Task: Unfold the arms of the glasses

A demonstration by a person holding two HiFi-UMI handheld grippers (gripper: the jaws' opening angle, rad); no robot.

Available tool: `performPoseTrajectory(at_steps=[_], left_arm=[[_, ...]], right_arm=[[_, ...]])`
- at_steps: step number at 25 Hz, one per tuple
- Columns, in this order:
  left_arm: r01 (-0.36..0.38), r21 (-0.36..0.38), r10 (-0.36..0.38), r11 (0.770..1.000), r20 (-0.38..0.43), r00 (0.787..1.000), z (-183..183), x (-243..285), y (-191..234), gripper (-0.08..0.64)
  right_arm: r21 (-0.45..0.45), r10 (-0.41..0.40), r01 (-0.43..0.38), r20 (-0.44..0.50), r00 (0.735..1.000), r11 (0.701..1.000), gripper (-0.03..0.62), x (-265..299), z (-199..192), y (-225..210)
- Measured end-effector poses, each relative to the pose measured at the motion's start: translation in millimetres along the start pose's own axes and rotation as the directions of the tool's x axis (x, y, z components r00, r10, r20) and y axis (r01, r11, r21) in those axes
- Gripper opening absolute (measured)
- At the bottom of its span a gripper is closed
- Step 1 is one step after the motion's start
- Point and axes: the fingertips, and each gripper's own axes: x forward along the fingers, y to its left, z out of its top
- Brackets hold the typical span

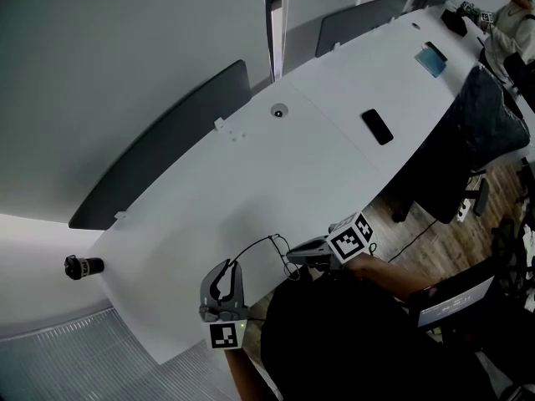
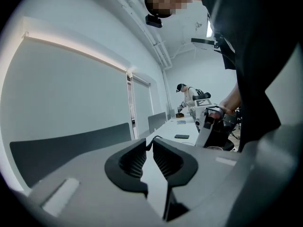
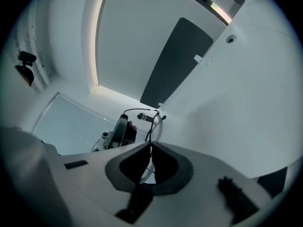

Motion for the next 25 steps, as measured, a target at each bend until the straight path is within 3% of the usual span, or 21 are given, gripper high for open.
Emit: performPoseTrajectory(at_steps=[10, 20, 25], left_arm=[[0.010, -0.022, -0.010, 1.000, -0.022, 1.000, -13, 4, -10, 0.061], [0.102, 0.025, -0.101, 0.994, -0.041, 0.994, -16, 13, -39, 0.089], [0.114, -0.008, -0.114, 0.993, -0.036, 0.993, -19, 15, -46, 0.100]], right_arm=[[0.000, -0.040, 0.040, -0.041, 0.998, 0.999, 0.018, -6, -21, -10], [0.146, -0.080, 0.080, -0.003, 0.997, 0.986, 0.017, -17, -28, -33], [0.178, -0.096, 0.098, -0.019, 0.995, 0.979, 0.017, -20, -32, -37]])
